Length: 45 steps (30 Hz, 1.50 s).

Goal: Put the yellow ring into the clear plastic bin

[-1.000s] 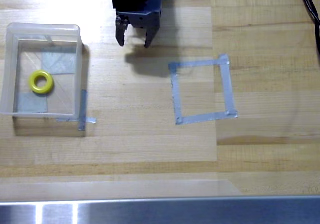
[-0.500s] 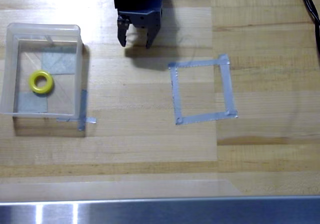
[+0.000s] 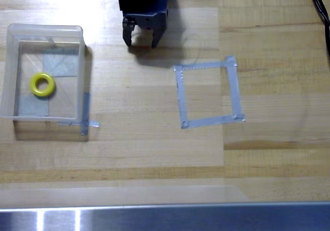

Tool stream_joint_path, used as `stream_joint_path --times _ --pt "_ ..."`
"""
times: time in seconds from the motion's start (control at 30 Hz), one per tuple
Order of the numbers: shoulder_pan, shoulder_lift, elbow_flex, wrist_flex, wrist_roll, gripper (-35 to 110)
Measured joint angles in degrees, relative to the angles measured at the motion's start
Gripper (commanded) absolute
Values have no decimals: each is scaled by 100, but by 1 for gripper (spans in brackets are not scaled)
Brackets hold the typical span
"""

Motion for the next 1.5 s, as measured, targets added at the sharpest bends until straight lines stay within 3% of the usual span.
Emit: stream_joint_path --times 0.3,0.57,0.87,1.5 --pt "-79 0 35 -9 -70 19" --pt "-97 0 35 -9 -70 -2" --pt "-88 0 35 -9 -70 7" --pt "-53 0 88 -18 -79 7"
